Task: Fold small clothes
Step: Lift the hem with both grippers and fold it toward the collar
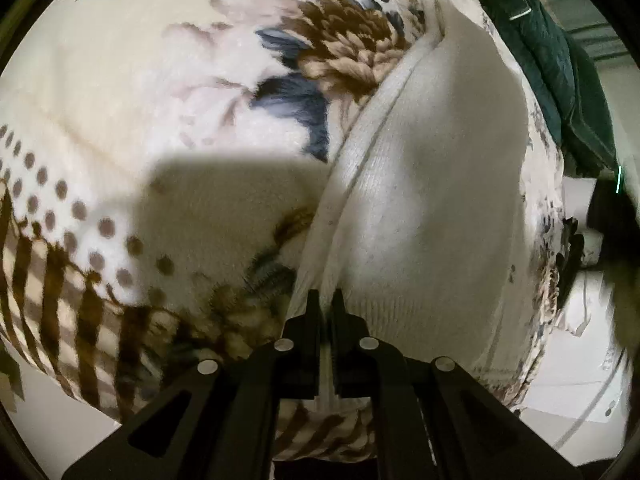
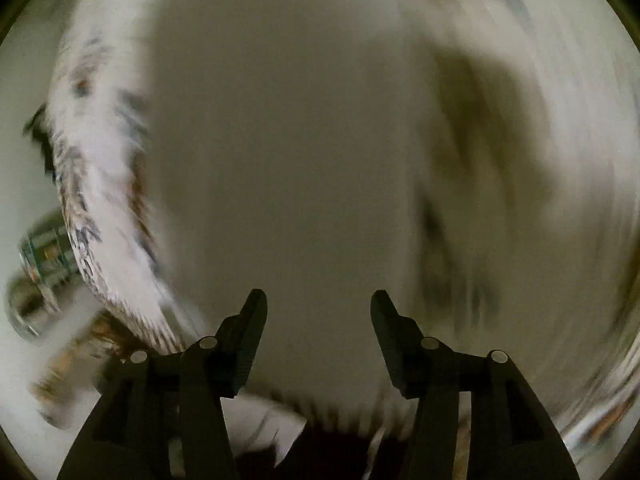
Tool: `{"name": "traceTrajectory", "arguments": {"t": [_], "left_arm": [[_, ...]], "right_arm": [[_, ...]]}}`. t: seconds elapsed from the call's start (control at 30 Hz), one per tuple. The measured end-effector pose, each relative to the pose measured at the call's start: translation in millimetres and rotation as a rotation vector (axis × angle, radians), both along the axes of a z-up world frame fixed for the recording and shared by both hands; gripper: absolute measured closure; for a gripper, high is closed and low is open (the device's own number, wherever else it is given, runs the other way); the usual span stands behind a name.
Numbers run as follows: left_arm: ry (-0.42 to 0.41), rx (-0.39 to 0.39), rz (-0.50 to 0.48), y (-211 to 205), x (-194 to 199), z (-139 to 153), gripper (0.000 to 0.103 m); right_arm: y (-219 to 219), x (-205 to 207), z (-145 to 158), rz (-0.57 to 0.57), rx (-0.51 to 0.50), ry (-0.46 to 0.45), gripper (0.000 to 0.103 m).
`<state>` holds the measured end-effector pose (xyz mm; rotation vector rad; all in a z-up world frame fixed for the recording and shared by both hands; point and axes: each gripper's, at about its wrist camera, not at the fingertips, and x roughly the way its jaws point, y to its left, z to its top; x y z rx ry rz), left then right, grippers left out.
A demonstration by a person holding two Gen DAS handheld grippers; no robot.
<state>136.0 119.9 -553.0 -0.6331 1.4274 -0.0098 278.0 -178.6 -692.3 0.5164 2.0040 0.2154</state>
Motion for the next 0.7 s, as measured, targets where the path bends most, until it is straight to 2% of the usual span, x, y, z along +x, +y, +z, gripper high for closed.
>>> {"name": "traceTrajectory", "arguments": {"t": [0.03, 0.1, 0.13, 0.17, 0.27, 0.37, 0.43, 0.57, 0.63, 0.7], "left_arm": [[0.001, 0.009, -0.004, -1, 0, 0, 0.101], [0.006, 0.032, -0.017, -5, 3, 0, 0.101], [0.007, 0.040, -0.023, -7, 3, 0, 0.101], [0.006, 0.050, -0.032, -9, 4, 1, 0.101], [0.004, 0.085, -0.080, -17, 7, 3, 0.101], [-0.004, 0.114, -0.114, -22, 7, 7, 0.101], [-0.010, 0.131, -0.127, -29, 8, 10, 0.101], [-0.028, 0.108, -0.078, -26, 2, 19, 0.101], [-0.063, 0.083, -0.018, -18, -3, 30, 0.101], [-0.081, 0.080, -0.005, -14, -8, 36, 0.101]], "right_arm": [[-12, -29, -15, -0.069, 0.034, 0.057, 0.047], [-25, -70, -36, -0.151, 0.088, 0.089, 0.047], [-30, -89, -42, -0.198, 0.110, 0.070, 0.067], [-32, -103, -45, -0.217, 0.104, 0.045, 0.099], [-42, -132, -38, -0.264, 0.039, -0.024, 0.100], [-40, -145, -24, -0.212, -0.003, -0.083, 0.101], [-34, -154, -20, -0.176, -0.010, -0.090, 0.101], [-20, -168, -16, -0.143, 0.013, -0.095, 0.101], [-19, -173, -16, -0.126, 0.002, -0.102, 0.102], [-12, -175, -19, -0.124, 0.004, -0.112, 0.101]]}}
